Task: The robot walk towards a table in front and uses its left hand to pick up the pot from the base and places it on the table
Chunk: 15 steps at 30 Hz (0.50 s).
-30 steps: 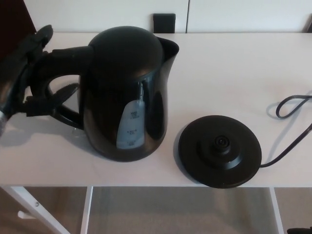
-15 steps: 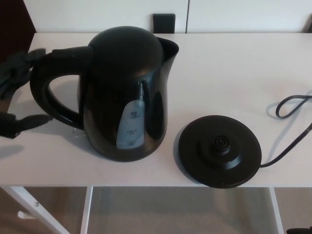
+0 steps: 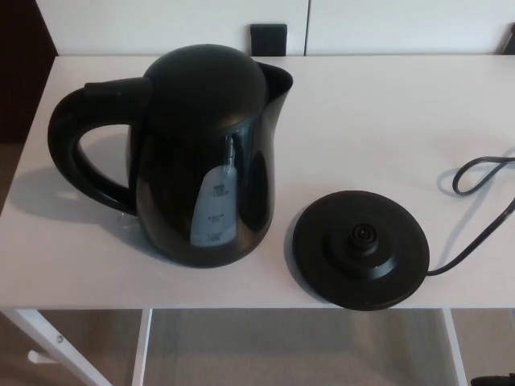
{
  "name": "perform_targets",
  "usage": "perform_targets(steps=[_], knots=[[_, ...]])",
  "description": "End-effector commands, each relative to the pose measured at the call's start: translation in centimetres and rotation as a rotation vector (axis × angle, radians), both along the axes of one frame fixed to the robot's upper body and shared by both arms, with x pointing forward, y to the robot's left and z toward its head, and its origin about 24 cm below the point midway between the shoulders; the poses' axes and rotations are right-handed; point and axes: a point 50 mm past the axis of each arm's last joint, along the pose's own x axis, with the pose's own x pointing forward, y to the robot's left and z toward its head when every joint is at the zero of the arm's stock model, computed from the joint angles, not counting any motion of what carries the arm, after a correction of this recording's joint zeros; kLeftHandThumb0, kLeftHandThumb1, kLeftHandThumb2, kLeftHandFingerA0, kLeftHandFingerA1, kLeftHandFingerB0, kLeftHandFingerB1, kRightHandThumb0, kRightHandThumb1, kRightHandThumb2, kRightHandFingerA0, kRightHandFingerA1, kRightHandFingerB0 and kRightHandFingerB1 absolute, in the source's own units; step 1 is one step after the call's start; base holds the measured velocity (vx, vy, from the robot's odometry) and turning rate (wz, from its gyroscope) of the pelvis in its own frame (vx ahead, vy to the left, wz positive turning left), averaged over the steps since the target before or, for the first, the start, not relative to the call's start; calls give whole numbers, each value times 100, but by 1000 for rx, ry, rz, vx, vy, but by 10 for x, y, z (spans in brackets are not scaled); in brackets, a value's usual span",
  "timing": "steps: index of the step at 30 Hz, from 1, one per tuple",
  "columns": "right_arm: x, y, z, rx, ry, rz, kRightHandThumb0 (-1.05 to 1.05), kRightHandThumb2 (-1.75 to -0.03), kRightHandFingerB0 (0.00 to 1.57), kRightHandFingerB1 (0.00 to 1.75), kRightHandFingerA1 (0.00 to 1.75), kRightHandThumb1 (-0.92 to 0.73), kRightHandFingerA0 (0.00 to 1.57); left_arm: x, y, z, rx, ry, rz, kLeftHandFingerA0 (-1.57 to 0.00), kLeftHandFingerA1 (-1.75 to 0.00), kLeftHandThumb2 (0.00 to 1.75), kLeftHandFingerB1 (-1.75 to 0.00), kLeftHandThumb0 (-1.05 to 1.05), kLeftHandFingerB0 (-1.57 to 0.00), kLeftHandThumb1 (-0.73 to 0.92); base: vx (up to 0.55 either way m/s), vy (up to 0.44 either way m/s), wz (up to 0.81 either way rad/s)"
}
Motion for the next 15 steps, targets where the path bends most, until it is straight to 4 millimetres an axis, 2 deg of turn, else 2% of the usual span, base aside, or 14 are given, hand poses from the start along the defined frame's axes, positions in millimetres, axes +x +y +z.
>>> perform_targets(steps=[1,2,4,5,6,9,10,11,13,15], knots=[[-22,-9,-7,-10,72,-19,-37,-58,54,40,45,-64,70,-86,32,-66,-80,69,234,0,0,56,0,-80,0,51,0,0,0],[-24,-9,-7,-8,76,-21,-37,-58,54,40,45,-64,70,-90,33,-69,-88,76,241,0,0,56,0,-80,0,51,0,0,0],[-28,-8,-9,-17,90,-15,-36,-59,51,39,44,-65,67,-113,35,-88,-137,122,297,0,0,56,0,-79,0,50,0,0,0],[-34,-8,-11,-24,104,-9,-36,-59,52,39,44,-65,67,-143,33,-112,-194,202,353,0,0,75,0,-79,0,43,0,0,0],[-36,-9,-12,-25,110,-9,-36,-59,52,39,44,-65,67,-152,31,-120,-209,228,366,0,0,75,0,-79,0,43,0,0,0],[-38,-9,-12,-26,112,-10,-36,-59,52,39,44,-65,67,-154,31,-121,-207,225,363,0,0,75,0,-79,0,43,0,0,0],[-42,-10,-13,-28,120,-23,-35,-58,53,40,46,-64,69,-166,22,-140,-228,289,405,0,0,88,0,-87,0,58,0,0,0],[-49,-11,-15,-28,131,-42,-33,-58,53,40,46,-64,68,-184,5,-165,-242,383,453,0,0,89,0,-88,0,58,0,0,0],[-52,-12,-16,-24,134,-50,-33,-58,53,40,46,-64,68,-188,-3,-174,-232,415,458,0,0,89,0,-88,0,58,0,0,0],[-52,-12,-16,-25,133,-50,-33,-58,53,40,46,-64,68,-189,-3,-175,-227,412,458,0,0,89,0,-88,0,58,0,0,0]])
